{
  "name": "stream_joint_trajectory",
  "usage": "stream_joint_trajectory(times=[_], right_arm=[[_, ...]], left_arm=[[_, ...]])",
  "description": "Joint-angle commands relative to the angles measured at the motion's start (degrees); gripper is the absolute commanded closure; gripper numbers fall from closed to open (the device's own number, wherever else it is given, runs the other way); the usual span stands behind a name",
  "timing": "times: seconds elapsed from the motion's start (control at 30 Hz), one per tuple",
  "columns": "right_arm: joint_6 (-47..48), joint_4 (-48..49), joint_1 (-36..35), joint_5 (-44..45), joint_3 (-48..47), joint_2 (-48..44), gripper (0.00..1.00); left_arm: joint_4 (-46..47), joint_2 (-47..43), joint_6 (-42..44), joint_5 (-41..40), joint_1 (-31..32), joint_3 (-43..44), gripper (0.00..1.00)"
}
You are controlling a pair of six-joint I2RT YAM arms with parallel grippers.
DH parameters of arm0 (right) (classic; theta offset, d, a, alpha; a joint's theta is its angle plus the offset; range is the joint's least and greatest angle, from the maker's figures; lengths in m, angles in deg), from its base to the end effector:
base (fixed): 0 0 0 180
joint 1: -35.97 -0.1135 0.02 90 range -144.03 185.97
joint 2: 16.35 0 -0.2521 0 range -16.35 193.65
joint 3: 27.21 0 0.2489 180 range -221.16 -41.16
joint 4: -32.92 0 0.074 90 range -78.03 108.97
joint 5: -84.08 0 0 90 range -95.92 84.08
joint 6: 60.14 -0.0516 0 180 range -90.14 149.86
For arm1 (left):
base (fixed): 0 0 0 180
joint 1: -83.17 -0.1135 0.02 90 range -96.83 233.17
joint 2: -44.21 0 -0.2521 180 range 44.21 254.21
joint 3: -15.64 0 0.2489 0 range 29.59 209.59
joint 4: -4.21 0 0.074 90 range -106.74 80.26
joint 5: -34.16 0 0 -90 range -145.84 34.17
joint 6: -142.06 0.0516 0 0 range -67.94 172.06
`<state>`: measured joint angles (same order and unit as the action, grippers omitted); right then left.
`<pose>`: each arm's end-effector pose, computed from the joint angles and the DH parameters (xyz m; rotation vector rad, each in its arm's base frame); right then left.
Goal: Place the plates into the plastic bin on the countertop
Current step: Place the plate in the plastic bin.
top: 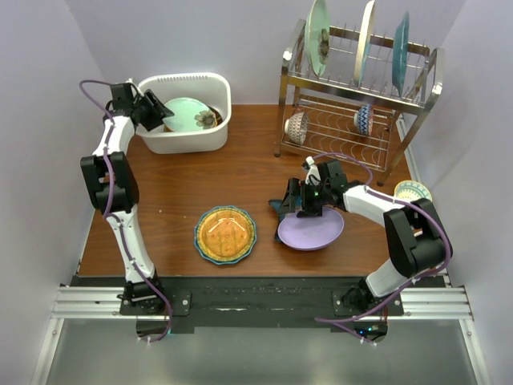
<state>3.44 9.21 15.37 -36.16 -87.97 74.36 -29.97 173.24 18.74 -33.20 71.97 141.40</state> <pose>0.2801 0.1331 0.1458 -0.0981 2.6042 0.9830 0.5177 0.0823 0.2212 -0.6414 2.1495 -0.6500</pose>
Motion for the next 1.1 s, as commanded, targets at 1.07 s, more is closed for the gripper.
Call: stream_joint_trajectory(times=[1.07], right_arm=[[-0.39, 0.18, -0.41, 1.41, 0.14, -5.99, 0.04]], left_arm=[[3.09, -20.13, 2.91, 5.92, -0.05, -3.53, 0.28]])
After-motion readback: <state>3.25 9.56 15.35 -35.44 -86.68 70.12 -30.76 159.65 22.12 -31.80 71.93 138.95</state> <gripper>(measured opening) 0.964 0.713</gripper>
